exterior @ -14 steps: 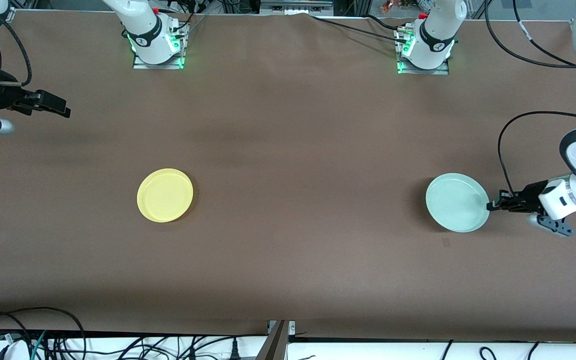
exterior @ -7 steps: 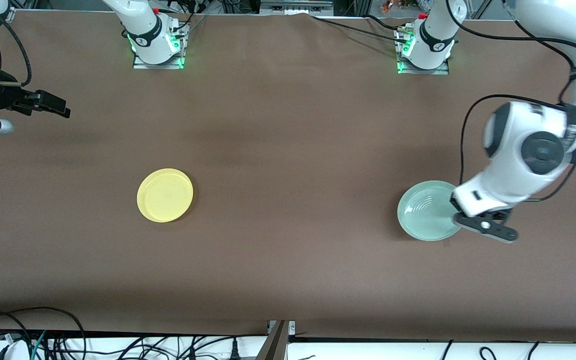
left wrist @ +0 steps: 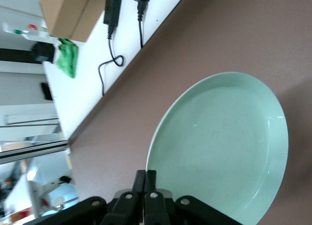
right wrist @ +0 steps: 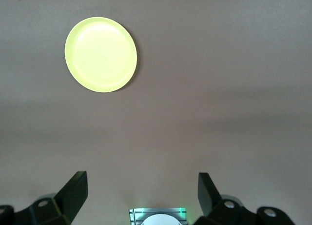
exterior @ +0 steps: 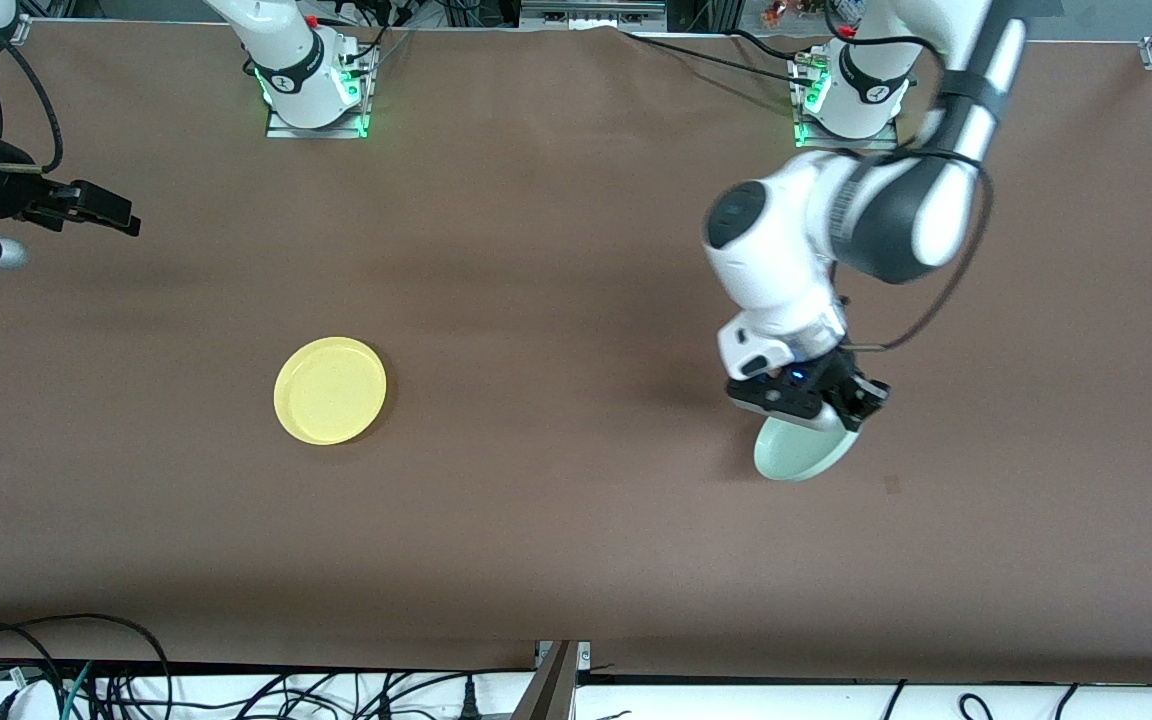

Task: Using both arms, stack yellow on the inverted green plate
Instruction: 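Lift the green plate with the left gripper and flip it over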

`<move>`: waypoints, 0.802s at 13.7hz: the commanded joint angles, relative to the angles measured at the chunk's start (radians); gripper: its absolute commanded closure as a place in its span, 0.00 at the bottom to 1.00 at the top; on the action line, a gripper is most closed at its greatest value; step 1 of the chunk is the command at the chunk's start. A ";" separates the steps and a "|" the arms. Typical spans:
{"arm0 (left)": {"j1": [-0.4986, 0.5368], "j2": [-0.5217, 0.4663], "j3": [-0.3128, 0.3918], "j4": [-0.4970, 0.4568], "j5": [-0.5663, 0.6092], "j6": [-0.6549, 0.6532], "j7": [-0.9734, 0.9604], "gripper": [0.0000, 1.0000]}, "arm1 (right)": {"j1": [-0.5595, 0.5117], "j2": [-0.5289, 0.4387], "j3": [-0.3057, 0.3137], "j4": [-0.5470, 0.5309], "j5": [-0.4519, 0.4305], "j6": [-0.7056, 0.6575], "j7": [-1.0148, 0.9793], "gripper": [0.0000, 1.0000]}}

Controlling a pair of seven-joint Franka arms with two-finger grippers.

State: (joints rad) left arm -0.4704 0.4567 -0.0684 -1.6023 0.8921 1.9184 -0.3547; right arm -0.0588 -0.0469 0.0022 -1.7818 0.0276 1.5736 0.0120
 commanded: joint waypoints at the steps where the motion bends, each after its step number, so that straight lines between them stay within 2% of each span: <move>1: -0.098 0.057 0.022 0.010 0.149 -0.086 -0.131 1.00 | 0.004 -0.010 -0.002 -0.011 -0.011 0.008 0.002 0.00; 3: -0.184 0.106 0.021 0.010 0.244 -0.197 -0.245 1.00 | 0.004 -0.010 -0.002 -0.011 -0.011 0.009 0.002 0.00; 5: -0.278 0.167 0.030 0.012 0.267 -0.278 -0.369 1.00 | 0.004 -0.010 -0.002 -0.013 -0.011 0.009 0.002 0.00; 8: -0.368 0.218 0.030 0.015 0.295 -0.311 -0.521 1.00 | 0.004 -0.010 -0.002 -0.013 -0.011 0.009 0.002 0.00; 11: -0.421 0.258 0.027 0.065 0.291 -0.350 -0.566 1.00 | 0.004 0.001 -0.002 -0.013 -0.011 0.014 0.003 0.00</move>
State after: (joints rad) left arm -0.8630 0.6860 -0.0563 -1.5945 1.1614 1.6112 -0.9057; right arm -0.0589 -0.0451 0.0020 -1.7833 0.0276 1.5738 0.0120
